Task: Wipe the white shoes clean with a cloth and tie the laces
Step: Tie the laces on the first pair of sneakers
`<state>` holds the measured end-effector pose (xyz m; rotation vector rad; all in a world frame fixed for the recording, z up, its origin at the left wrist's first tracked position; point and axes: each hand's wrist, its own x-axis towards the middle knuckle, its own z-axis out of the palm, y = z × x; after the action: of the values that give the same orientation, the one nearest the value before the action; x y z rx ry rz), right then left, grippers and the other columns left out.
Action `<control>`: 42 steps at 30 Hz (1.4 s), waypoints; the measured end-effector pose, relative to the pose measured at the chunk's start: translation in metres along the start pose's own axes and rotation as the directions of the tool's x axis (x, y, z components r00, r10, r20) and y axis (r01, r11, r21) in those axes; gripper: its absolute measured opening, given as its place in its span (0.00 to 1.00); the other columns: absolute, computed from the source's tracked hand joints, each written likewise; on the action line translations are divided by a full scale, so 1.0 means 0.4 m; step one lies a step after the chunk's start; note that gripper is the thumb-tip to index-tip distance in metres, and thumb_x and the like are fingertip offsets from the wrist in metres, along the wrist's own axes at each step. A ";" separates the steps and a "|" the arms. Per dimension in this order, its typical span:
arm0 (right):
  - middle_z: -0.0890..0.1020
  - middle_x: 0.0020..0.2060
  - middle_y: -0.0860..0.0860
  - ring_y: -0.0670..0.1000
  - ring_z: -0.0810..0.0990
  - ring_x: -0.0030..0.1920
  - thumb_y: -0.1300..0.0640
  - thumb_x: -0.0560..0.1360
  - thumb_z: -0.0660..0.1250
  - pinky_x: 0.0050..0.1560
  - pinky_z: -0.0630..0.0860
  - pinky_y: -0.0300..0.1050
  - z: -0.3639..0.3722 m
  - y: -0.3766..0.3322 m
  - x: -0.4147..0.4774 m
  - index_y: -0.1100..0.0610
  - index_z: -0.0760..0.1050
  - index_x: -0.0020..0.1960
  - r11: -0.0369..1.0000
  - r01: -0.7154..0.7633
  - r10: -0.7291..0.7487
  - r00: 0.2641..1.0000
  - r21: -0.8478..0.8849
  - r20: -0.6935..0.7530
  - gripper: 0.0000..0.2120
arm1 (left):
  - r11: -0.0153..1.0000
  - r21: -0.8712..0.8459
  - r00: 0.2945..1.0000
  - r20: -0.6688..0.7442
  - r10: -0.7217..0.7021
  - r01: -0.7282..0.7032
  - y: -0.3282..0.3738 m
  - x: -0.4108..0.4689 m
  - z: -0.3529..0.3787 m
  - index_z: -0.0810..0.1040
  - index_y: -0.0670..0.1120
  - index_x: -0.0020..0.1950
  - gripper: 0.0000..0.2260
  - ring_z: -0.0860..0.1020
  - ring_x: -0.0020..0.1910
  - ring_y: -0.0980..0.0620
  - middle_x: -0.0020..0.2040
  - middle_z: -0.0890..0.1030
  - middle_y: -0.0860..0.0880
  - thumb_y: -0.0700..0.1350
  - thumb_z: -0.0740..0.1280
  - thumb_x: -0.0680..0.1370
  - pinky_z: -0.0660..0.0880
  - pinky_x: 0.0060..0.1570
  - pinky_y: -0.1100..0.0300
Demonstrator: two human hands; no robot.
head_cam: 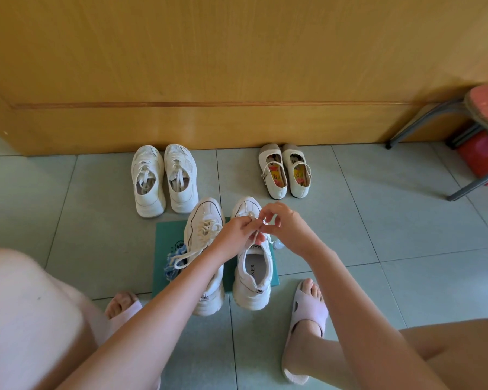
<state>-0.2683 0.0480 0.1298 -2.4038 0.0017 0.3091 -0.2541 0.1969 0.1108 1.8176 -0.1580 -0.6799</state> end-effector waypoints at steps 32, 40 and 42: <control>0.77 0.46 0.48 0.46 0.76 0.45 0.59 0.78 0.62 0.48 0.76 0.36 0.027 0.021 -0.033 0.58 0.76 0.59 0.851 -0.320 0.261 0.946 0.416 0.193 0.11 | 0.980 -0.179 0.974 -0.193 -0.122 0.087 -0.024 0.010 -0.011 0.84 0.45 0.48 0.07 0.83 0.38 0.57 0.42 0.84 0.50 0.39 0.72 0.71 0.79 0.42 0.66; 0.80 0.45 0.50 0.47 0.76 0.45 0.56 0.76 0.66 0.42 0.71 0.32 0.064 0.034 -0.030 0.55 0.79 0.53 0.874 -0.318 0.264 0.946 0.369 0.188 0.08 | 0.968 0.250 0.936 -0.336 0.107 -0.020 -0.038 -0.002 0.001 0.83 0.51 0.43 0.03 0.78 0.42 0.62 0.42 0.82 0.57 0.44 0.73 0.71 0.75 0.43 0.69; 0.80 0.41 0.48 0.46 0.76 0.41 0.57 0.75 0.68 0.38 0.70 0.30 0.065 0.034 -0.027 0.57 0.79 0.50 0.862 -0.319 0.280 0.948 0.395 0.153 0.05 | 0.946 0.321 0.917 -0.366 0.159 -0.036 -0.046 -0.004 0.011 0.83 0.52 0.43 0.02 0.79 0.43 0.59 0.44 0.83 0.56 0.44 0.73 0.72 0.78 0.44 0.61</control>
<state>-0.2858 0.0538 0.1045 -1.9563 0.3704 0.5078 -0.2618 0.2007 0.0940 2.1930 -0.0932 -0.2171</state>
